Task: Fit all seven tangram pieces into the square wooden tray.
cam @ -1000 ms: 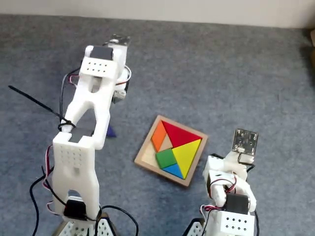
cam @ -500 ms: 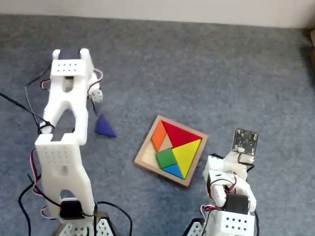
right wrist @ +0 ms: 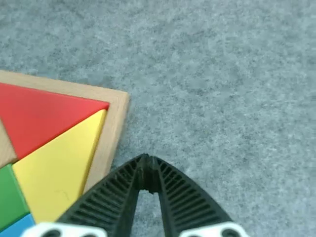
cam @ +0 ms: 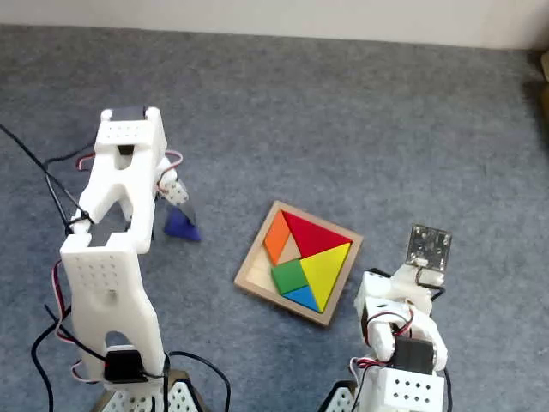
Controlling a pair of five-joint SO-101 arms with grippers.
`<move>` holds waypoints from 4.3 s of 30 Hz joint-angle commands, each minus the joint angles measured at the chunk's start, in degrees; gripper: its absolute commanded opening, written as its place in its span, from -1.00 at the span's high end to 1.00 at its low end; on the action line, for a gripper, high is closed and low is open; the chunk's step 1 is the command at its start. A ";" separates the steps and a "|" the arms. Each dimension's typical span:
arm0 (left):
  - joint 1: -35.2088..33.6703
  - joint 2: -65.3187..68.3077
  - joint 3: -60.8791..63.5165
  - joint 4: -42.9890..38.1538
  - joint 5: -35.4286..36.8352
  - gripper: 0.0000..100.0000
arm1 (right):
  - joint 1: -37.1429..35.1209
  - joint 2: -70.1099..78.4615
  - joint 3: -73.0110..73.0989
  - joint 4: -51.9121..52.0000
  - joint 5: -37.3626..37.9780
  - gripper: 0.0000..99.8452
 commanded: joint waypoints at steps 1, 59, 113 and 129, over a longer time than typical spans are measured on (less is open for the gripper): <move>-0.04 -3.47 5.41 -4.92 0.70 0.42 | 0.84 -0.31 5.67 0.31 -0.09 0.99; 16.92 -11.30 7.25 -2.99 0.09 0.70 | 1.01 -0.31 5.67 0.31 -0.09 0.99; 13.58 -28.97 19.12 -0.35 -18.55 0.51 | 1.01 -0.40 5.67 0.31 -0.09 0.99; 23.34 -28.88 38.02 -22.42 -34.20 0.97 | 1.01 -0.40 5.67 0.31 -0.09 0.99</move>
